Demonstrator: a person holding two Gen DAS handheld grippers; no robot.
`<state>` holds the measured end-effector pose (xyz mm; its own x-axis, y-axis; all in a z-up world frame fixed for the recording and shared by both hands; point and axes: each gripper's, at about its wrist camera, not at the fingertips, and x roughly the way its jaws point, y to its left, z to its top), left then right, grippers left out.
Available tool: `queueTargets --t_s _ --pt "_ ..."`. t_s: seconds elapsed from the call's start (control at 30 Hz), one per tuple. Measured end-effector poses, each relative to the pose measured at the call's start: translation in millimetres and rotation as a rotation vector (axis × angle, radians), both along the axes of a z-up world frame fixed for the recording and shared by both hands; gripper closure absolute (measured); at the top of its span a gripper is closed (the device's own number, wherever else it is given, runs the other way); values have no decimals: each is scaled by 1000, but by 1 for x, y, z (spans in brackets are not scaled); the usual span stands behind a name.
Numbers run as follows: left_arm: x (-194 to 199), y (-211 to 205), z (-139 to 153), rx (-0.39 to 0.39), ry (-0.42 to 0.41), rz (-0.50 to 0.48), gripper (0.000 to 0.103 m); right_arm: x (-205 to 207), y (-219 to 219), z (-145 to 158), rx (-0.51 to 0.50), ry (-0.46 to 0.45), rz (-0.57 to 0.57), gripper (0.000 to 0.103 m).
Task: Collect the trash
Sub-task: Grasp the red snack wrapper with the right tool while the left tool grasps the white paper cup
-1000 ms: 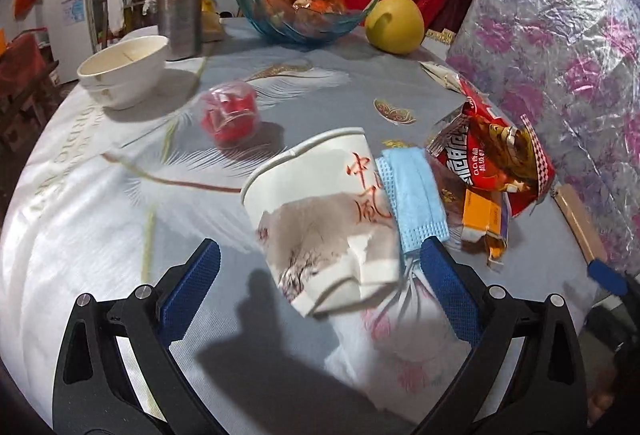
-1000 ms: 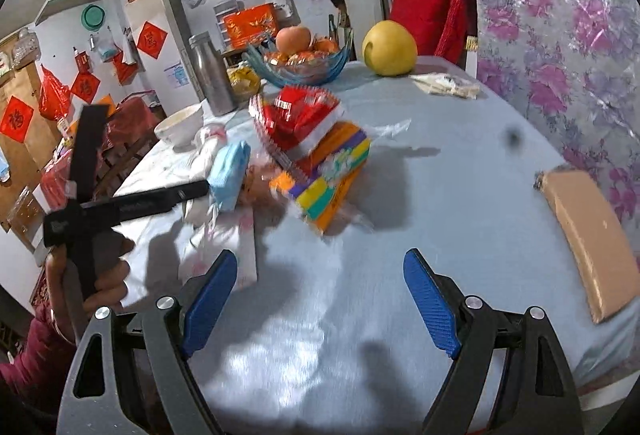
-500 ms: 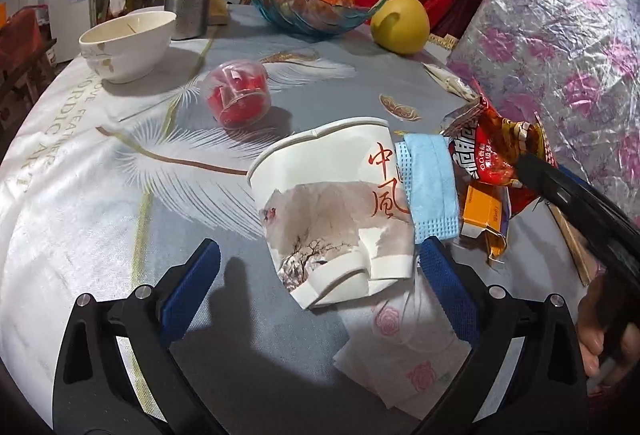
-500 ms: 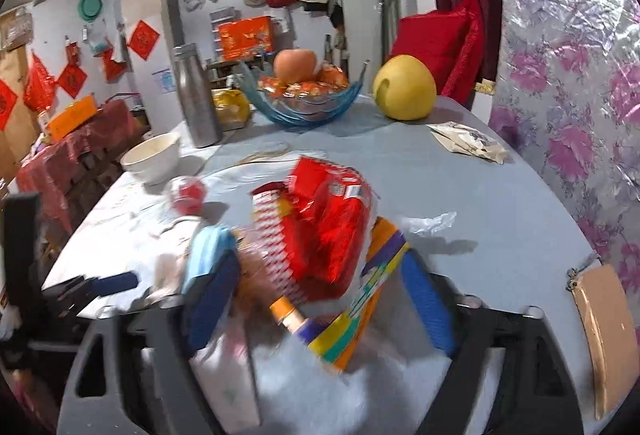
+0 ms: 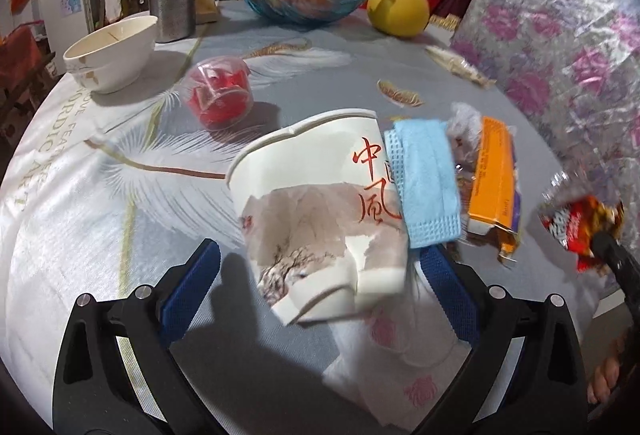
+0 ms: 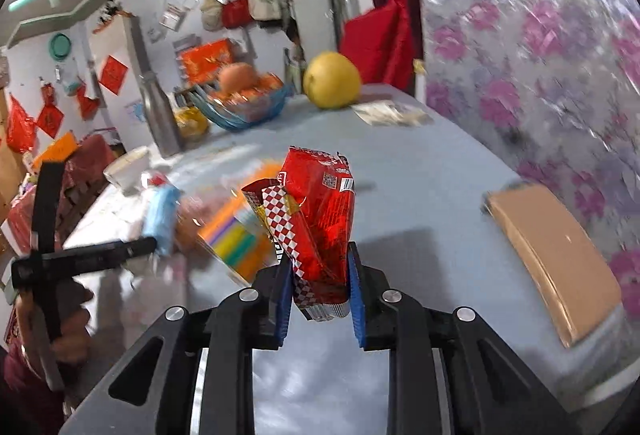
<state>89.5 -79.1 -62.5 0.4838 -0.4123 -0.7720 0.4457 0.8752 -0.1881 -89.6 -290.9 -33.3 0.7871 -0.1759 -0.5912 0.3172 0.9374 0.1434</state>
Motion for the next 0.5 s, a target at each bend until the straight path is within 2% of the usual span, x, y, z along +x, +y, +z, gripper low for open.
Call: queueTargets --t_s 0.07,0.17,0.27,0.33,0.4,0.5 --pt "4 -14 -4 38 14 -19 7 0 -6 -7 28 9 -3 77" --pt "1 -34 -6 137 -35 -46 7 4 -10 -14 67 12 5 76" --pt "-4 -43 -9 200 -55 -109 7 8 -9 -18 64 21 5 73" --pt "-3 -35 -8 177 -45 -106 7 11 -9 -21 73 25 10 72" --pt "-1 -20 -5 119 -37 -88 7 13 -9 -23 72 28 13 70" --pt "1 4 2 82 -73 -21 7 16 -9 -26 76 34 18 70"
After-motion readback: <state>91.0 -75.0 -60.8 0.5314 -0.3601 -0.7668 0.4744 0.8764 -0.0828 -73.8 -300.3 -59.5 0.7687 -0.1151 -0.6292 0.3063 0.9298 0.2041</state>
